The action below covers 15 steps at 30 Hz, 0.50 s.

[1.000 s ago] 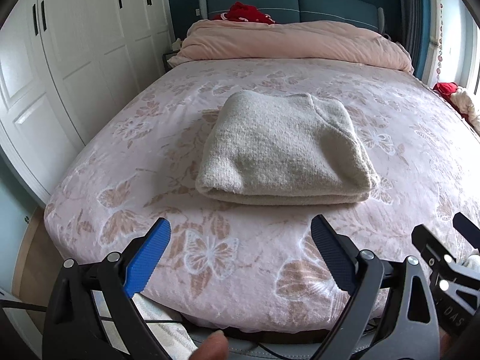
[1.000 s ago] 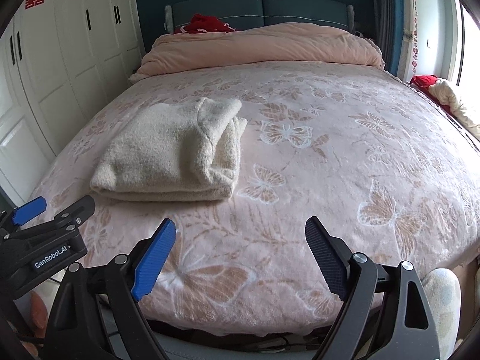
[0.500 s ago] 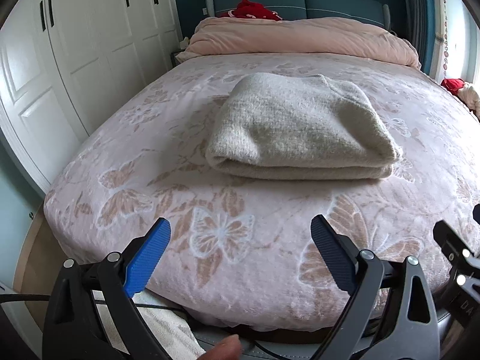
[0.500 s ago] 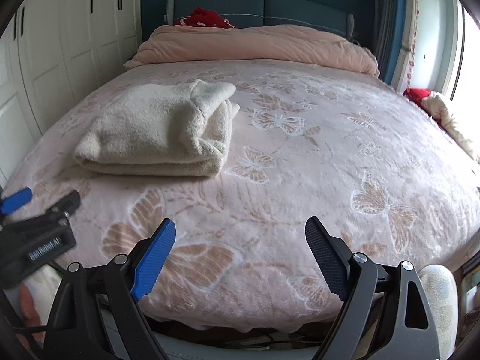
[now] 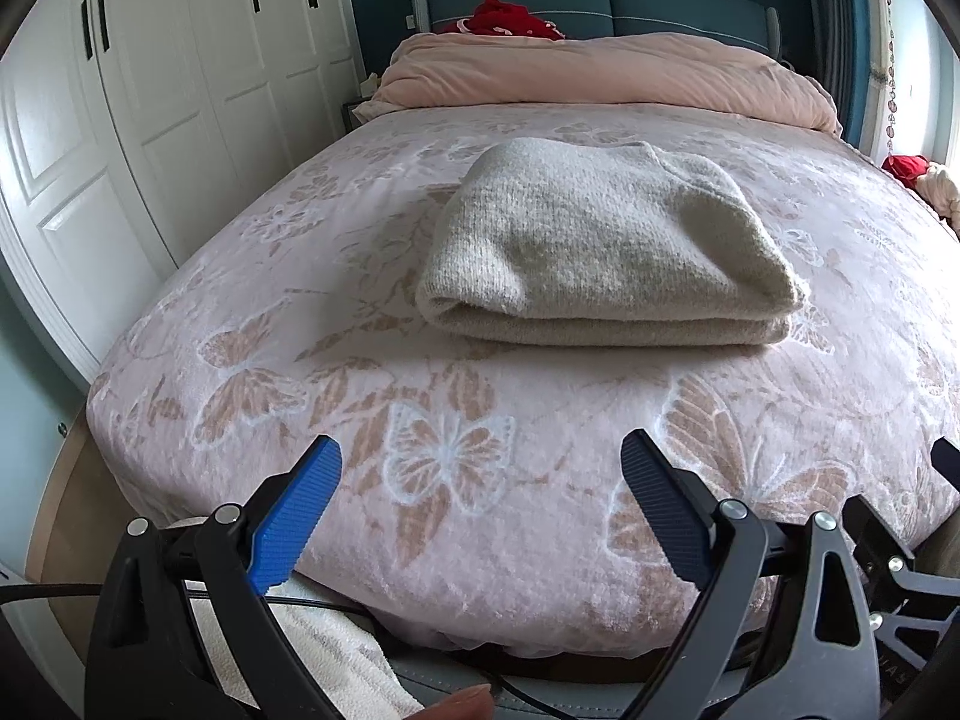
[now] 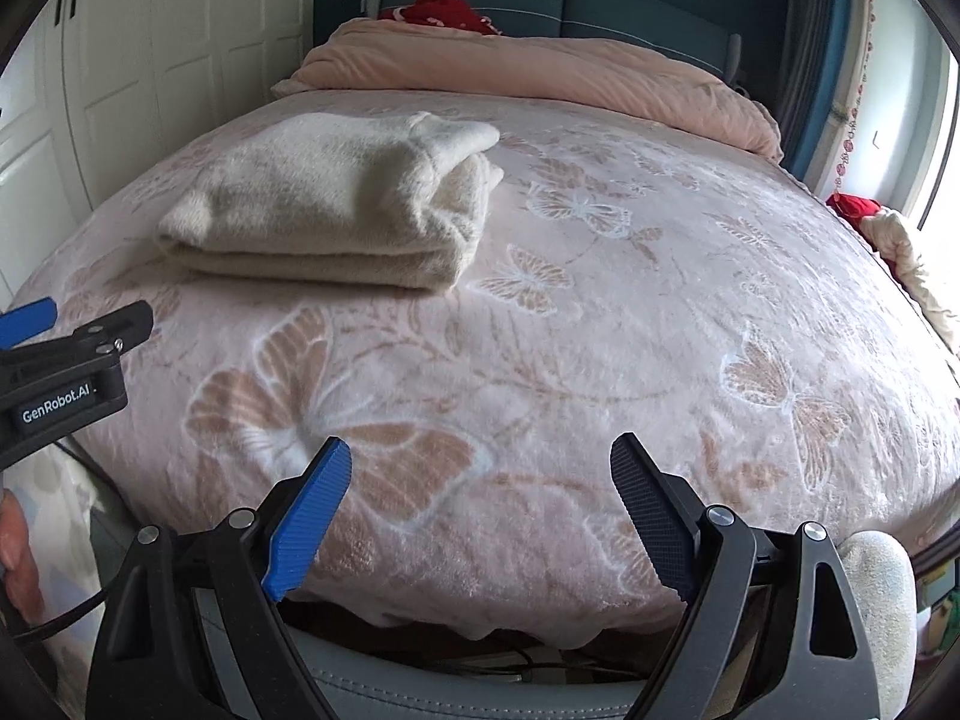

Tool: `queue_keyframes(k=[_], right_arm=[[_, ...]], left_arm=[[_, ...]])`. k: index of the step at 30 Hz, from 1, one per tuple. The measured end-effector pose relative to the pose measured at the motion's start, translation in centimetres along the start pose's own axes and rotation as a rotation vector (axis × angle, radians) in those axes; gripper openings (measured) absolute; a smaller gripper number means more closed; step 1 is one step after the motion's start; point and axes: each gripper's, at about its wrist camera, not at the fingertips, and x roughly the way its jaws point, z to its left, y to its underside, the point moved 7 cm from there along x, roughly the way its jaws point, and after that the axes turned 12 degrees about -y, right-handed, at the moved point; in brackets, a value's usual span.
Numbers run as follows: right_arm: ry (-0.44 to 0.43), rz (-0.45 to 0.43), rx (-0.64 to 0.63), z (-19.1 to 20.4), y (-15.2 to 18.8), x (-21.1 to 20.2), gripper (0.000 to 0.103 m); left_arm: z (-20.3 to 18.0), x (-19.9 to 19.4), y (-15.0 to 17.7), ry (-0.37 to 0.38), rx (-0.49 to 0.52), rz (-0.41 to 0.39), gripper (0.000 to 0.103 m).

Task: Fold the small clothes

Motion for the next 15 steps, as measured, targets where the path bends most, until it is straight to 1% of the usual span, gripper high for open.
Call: queue_keyframes(k=[9, 15], right_arm=[[-0.002, -0.003, 0.004, 0.54, -0.20, -0.06, 0.086], [-0.009, -0.004, 0.053, -0.05, -0.46, -0.04, 0.086]], left_arm=[[0.05, 0.23, 0.16, 0.000, 0.009, 0.006, 0.092], [0.10, 0.43, 0.24, -0.004, 0.007, 0.012, 0.092]])
